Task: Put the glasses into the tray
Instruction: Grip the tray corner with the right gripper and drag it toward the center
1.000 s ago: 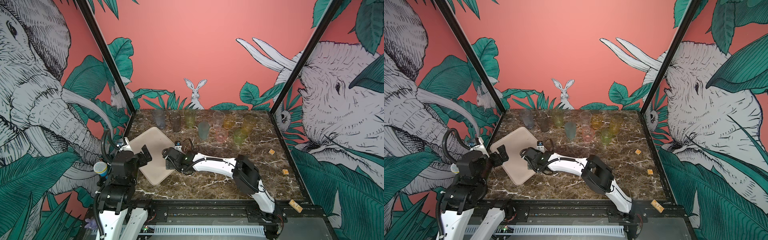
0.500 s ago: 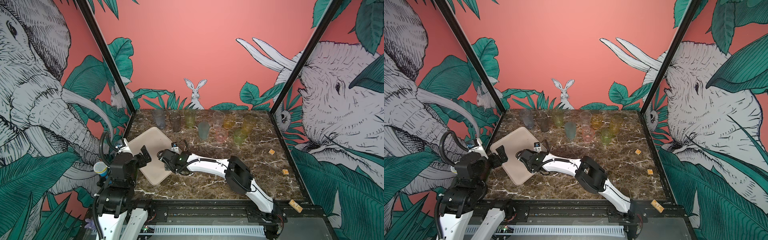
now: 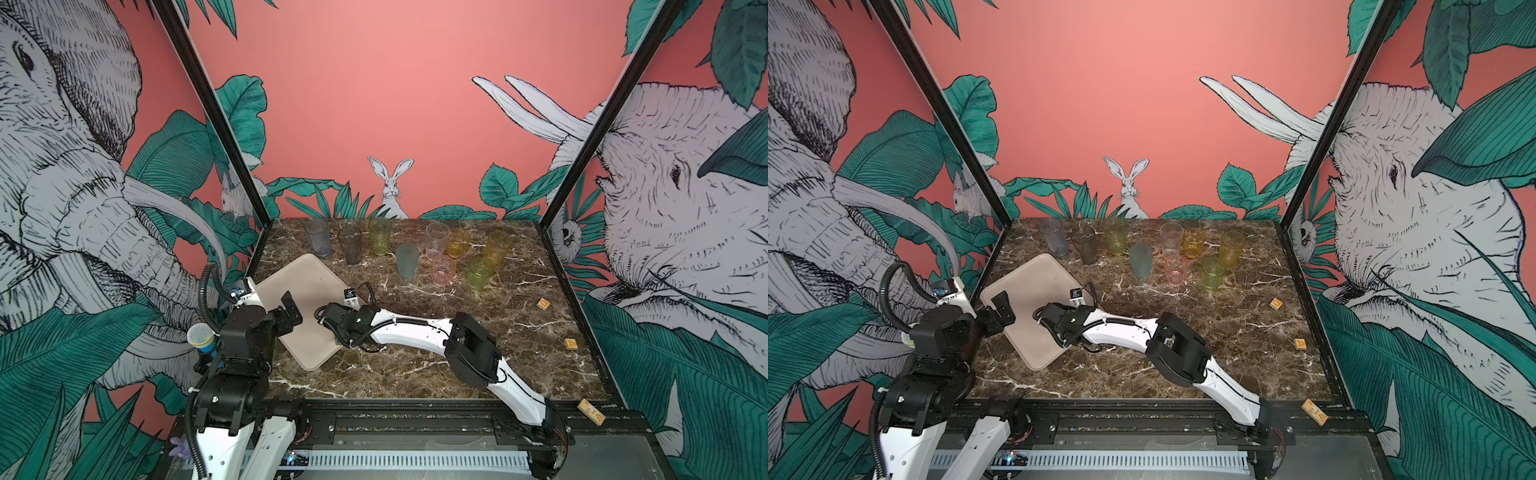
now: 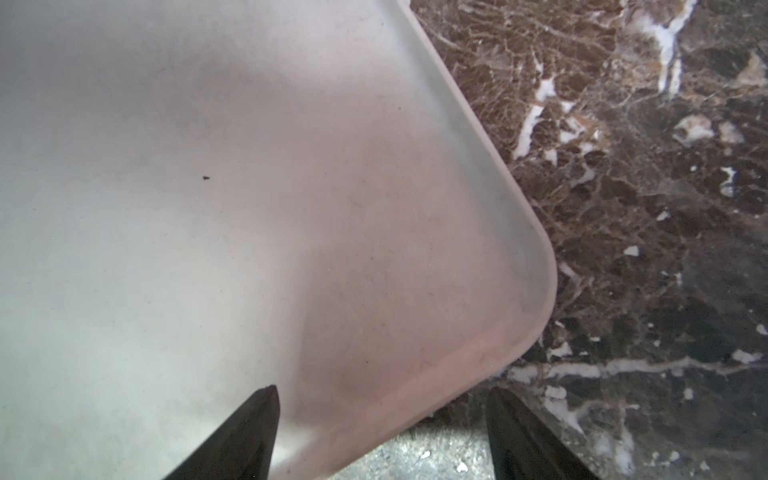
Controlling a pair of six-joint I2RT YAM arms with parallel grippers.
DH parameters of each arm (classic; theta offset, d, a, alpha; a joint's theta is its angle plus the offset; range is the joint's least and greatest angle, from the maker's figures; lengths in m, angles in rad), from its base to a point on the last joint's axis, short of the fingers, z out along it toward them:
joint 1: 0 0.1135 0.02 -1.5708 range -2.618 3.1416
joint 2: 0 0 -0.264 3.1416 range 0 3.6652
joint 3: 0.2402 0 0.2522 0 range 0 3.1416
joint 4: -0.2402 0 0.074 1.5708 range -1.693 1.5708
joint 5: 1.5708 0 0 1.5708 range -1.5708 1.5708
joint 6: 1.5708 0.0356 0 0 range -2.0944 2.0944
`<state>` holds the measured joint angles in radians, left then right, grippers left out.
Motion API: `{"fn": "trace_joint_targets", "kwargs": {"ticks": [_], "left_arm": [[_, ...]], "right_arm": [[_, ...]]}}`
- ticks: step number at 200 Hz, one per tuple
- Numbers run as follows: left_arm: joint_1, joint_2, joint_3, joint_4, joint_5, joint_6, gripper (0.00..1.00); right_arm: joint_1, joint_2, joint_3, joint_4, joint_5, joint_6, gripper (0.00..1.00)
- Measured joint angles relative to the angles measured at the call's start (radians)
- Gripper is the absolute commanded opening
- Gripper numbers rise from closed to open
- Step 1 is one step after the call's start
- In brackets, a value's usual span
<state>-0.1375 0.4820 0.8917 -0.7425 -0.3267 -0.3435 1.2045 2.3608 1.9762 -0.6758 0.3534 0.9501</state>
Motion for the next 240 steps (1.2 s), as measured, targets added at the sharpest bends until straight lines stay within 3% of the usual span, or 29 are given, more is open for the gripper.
{"fn": "trace_joint_targets", "kwargs": {"ticks": [70, 152, 196, 240], "left_arm": [[0.000, 0.000, -0.005, 0.000, 0.000, 0.000, 0.99], [0.000, -0.001, -0.009, 0.000, 0.000, 0.000, 1.00], [0.000, -0.003, -0.009, 0.000, 0.000, 0.000, 1.00], [0.000, -0.004, -0.010, 0.000, 0.001, 0.000, 1.00]], "right_arm": [[0.000, -0.003, -0.015, -0.024, 0.008, 0.003, 0.98], [0.000, -0.010, -0.048, -0.055, 0.027, 0.019, 0.89], [0.000, -0.017, -0.071, -0.027, 0.024, 0.018, 0.76], [-0.014, -0.103, -0.231, 0.072, 0.000, 0.017, 0.63]]}}
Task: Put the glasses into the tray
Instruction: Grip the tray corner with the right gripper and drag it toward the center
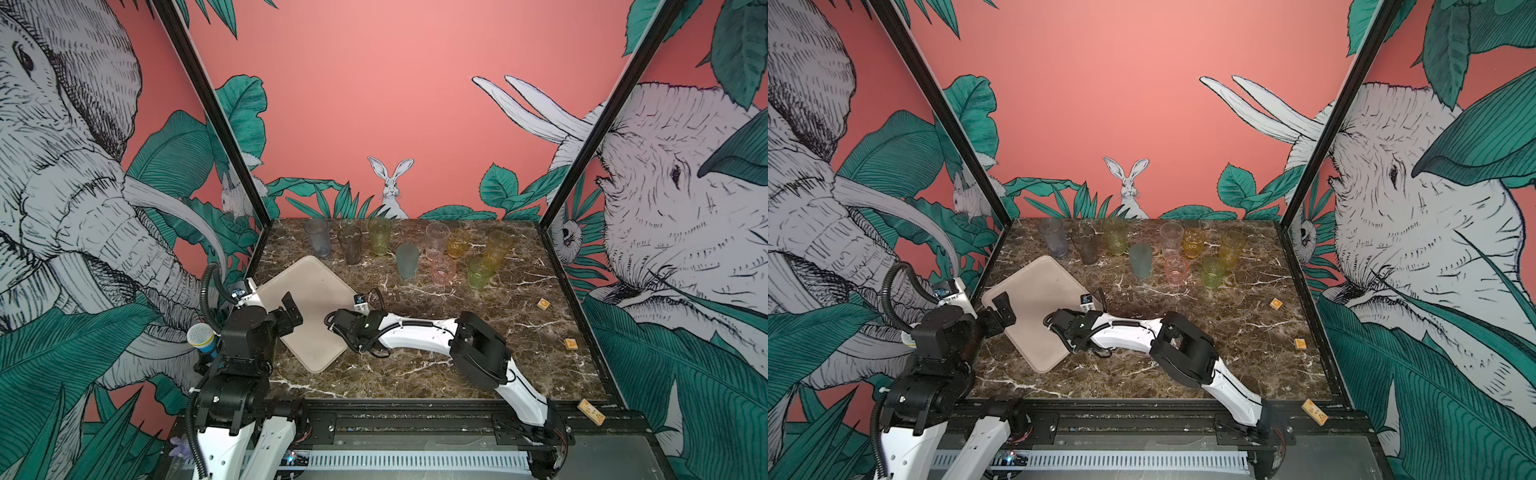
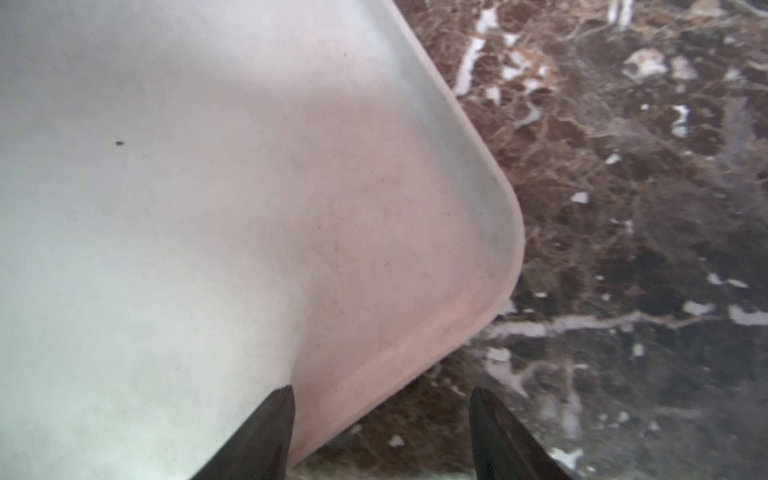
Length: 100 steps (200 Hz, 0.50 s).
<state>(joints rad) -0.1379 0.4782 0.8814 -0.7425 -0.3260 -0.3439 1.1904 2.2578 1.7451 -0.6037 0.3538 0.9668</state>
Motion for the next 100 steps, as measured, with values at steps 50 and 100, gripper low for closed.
{"fn": "trace_joint_targets", "kwargs": {"ticks": [50, 100], "left_arm": [[0.000, 0.001, -0.010, 0.002, 0.014, -0.004, 1.00], [0.000, 0.042, -0.014, 0.008, 0.055, -0.012, 1.00]], "right_arm": [[-0.031, -0.082, -0.140, 0.066, -0.027, -0.001, 0.46], [-0.077, -0.167, -0.276, 0.113, -0.053, -0.025, 0.31]]}}
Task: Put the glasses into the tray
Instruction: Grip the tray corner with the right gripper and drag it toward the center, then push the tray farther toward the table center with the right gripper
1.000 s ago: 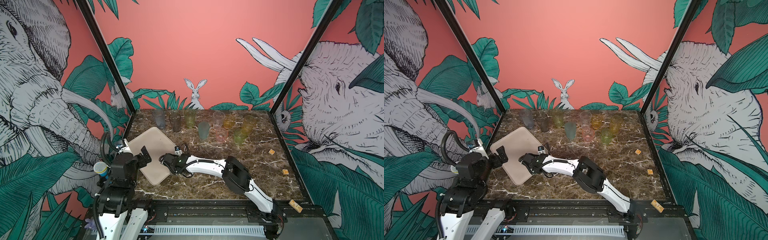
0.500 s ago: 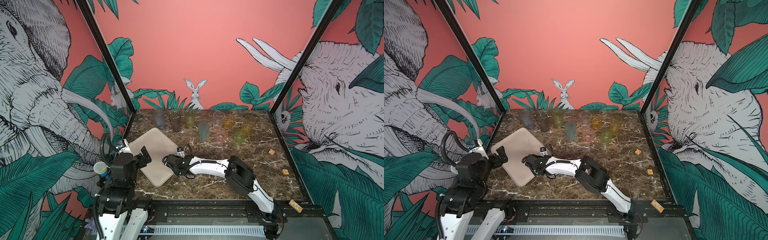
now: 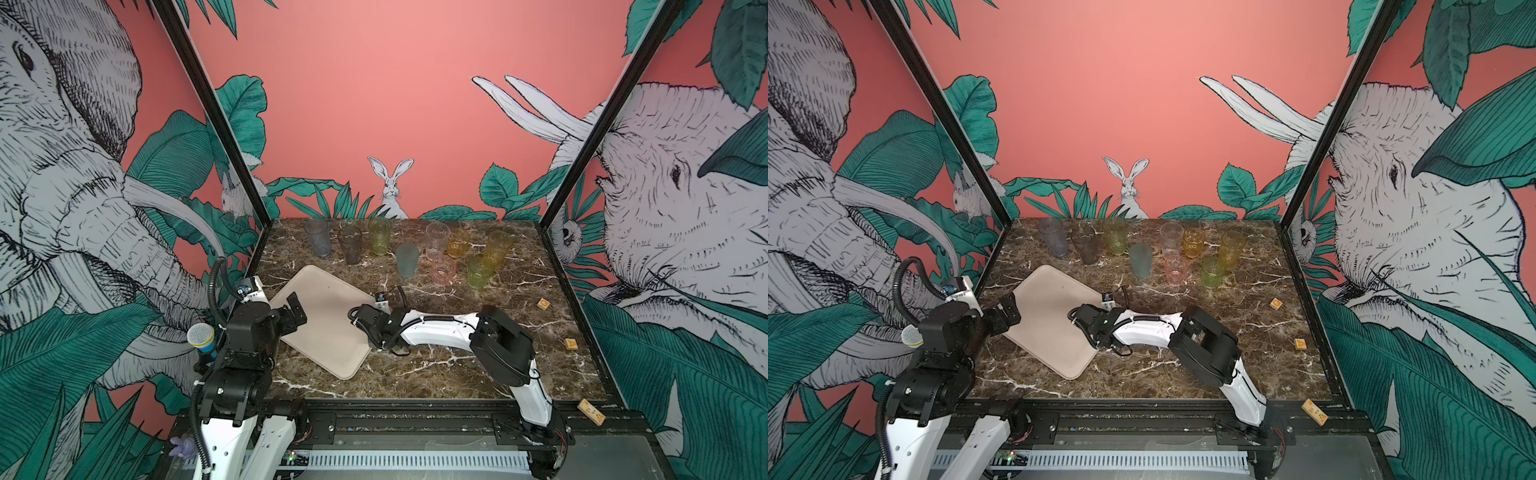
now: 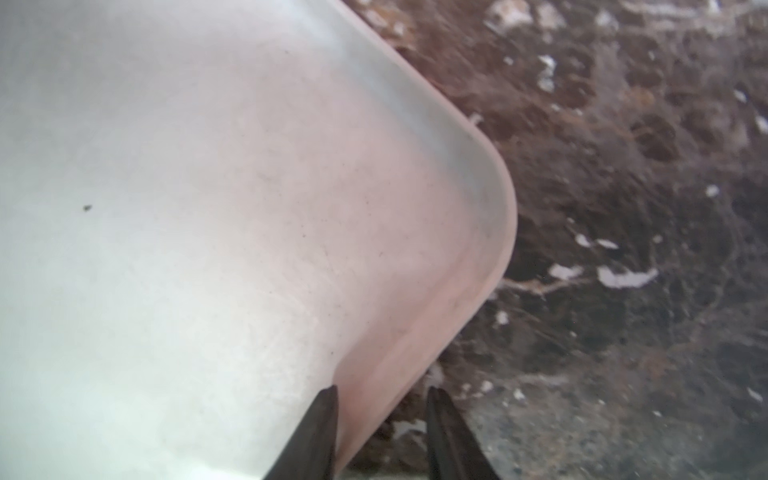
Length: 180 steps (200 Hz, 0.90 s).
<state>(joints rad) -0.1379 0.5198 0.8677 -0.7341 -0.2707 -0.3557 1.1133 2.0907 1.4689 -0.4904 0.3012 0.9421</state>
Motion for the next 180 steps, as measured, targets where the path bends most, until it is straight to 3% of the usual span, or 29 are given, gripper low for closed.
{"fn": "trace_joint_targets", "kwargs": {"ticks": [27, 44, 180], "left_arm": [[0.000, 0.023, -0.001, 0.003, 0.020, -0.005, 1.00], [0.000, 0.031, -0.006, 0.008, 0.029, -0.010, 1.00], [0.000, 0.090, -0.044, 0.045, 0.133, -0.018, 0.99]], "right_arm": [[-0.031, -0.035, -0.056, 0.027, -0.026, -0.016, 0.27], [-0.043, -0.057, -0.093, 0.046, -0.032, -0.029, 0.19], [-0.217, -0.240, -0.348, 0.126, -0.095, -0.188, 0.03]]}}
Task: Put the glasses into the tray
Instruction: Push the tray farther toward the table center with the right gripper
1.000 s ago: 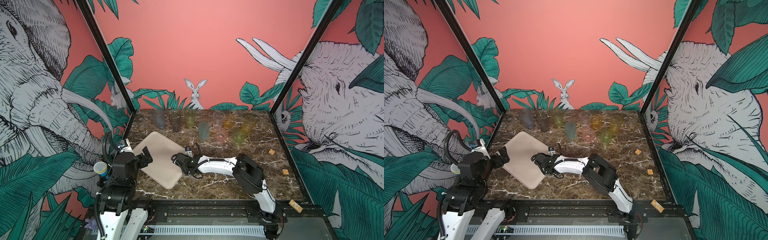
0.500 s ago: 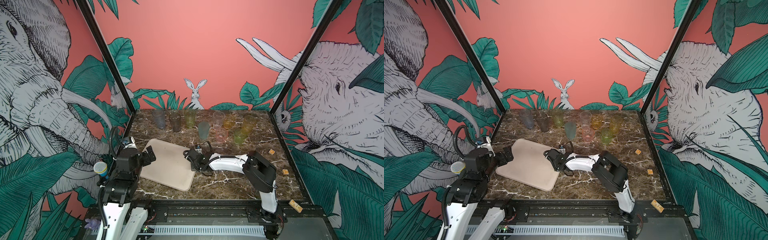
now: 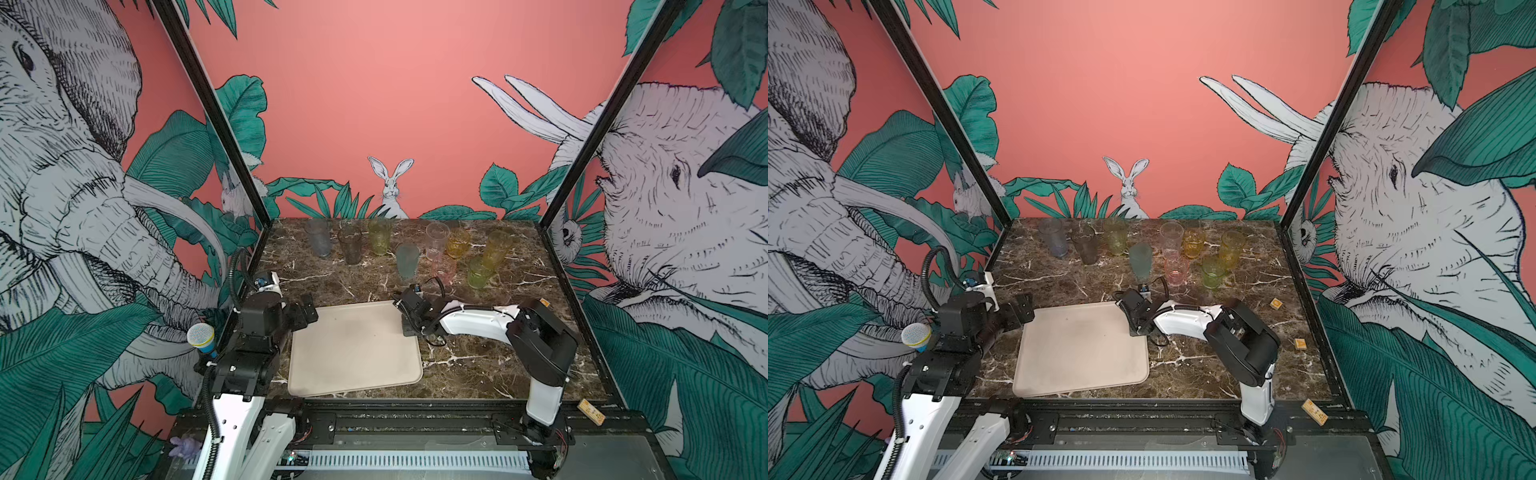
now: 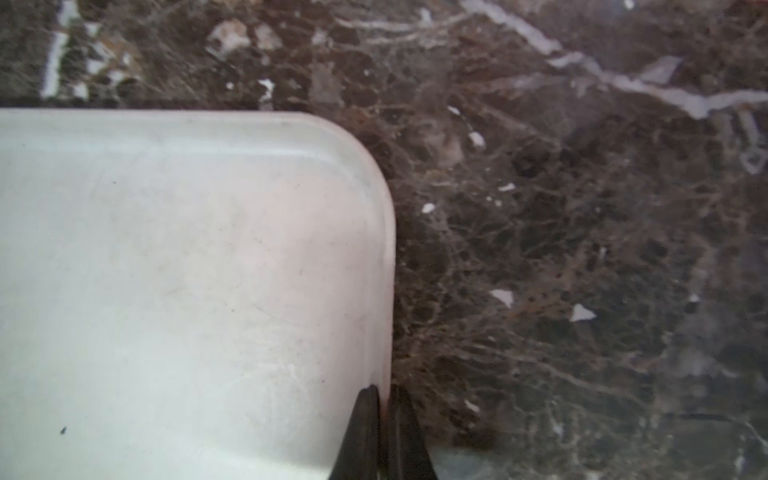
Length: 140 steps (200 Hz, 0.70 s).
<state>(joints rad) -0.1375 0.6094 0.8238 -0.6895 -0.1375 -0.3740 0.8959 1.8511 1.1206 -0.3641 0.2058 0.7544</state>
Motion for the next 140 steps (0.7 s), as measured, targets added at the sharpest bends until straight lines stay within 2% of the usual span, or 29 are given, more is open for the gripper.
{"fn": "trace_joint_targets", "kwargs": {"ticks": [74, 140], "left_arm": [[0.000, 0.027, -0.008, 0.019, 0.026, 0.000, 1.00], [0.000, 0.029, -0.012, 0.031, 0.037, 0.000, 1.00]], "right_arm": [[-0.136, -0.118, -0.150, 0.030, -0.036, -0.113, 0.00], [-0.252, -0.175, -0.206, 0.021, -0.090, -0.225, 0.00]]}}
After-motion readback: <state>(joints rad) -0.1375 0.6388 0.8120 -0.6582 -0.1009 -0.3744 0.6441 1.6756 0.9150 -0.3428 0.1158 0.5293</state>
